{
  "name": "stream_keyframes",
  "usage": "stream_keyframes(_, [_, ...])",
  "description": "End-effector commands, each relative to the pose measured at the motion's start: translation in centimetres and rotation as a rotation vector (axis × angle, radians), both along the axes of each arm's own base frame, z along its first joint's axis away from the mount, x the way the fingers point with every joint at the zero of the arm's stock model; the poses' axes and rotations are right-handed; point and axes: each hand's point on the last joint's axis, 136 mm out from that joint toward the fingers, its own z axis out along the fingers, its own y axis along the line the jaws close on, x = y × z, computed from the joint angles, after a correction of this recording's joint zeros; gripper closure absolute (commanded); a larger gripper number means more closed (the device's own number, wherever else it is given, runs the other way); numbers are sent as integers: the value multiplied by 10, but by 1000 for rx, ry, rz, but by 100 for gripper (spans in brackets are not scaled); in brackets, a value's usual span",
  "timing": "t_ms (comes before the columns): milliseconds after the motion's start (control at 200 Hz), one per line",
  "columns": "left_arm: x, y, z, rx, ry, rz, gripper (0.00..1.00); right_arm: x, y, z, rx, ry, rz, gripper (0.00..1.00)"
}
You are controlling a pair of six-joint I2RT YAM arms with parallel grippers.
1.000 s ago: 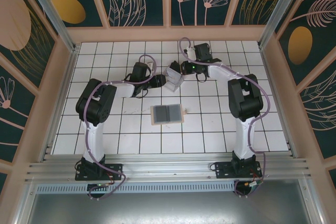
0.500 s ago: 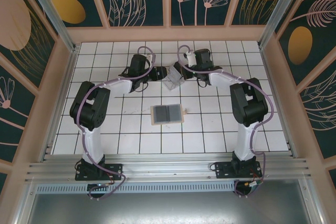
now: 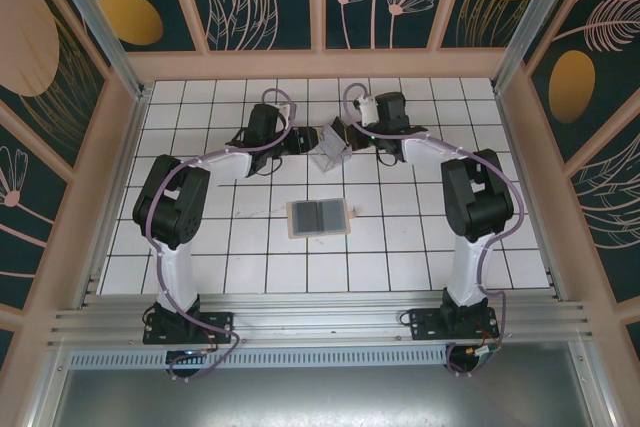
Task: Put the credit cards into the card holder
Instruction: Pick up the credit card from the storage box, then insert the credit card into the card slot.
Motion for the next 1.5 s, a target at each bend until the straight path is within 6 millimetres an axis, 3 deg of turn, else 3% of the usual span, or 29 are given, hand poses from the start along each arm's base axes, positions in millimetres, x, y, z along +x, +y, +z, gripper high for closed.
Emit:
stream_keyframes(0, [-7,1,5,2,3,-5,38,-3,6,45,160,-31,41,97])
stream_keyframes(410, [-13,8,16,-15,-21,25,38,-13,-9,82,351,-4,52,98])
stream_keyframes(556, [-27,14,15,-29,3,35,38,-34,-9,93,422,40,71,99])
stream_keyframes(641, [-45,22,10,-29,28,42,38,-60,-3,94,452,89,78,100])
stream_keyframes(731, [-72,33,-2,-18,82,46,38,-94,8,82,436,161,79,100])
stream_keyframes(906, [-125,40,-30,27,233,-36,40,-168,25,37,417,335,50,100])
stream_keyframes(1051, [-154,54,-31,21,272,-7,43,-209,29,1,394,436,-1,100])
stream_keyframes(1231, [-186,58,-47,13,352,-15,44,-235,33,-35,423,525,-52,100])
stream_keyframes(1366, [-206,45,-63,44,402,-60,45,-238,34,-43,431,529,-56,100])
stream_keyframes(1496, [-210,39,-75,69,424,-56,49,-236,29,-48,408,514,-77,100])
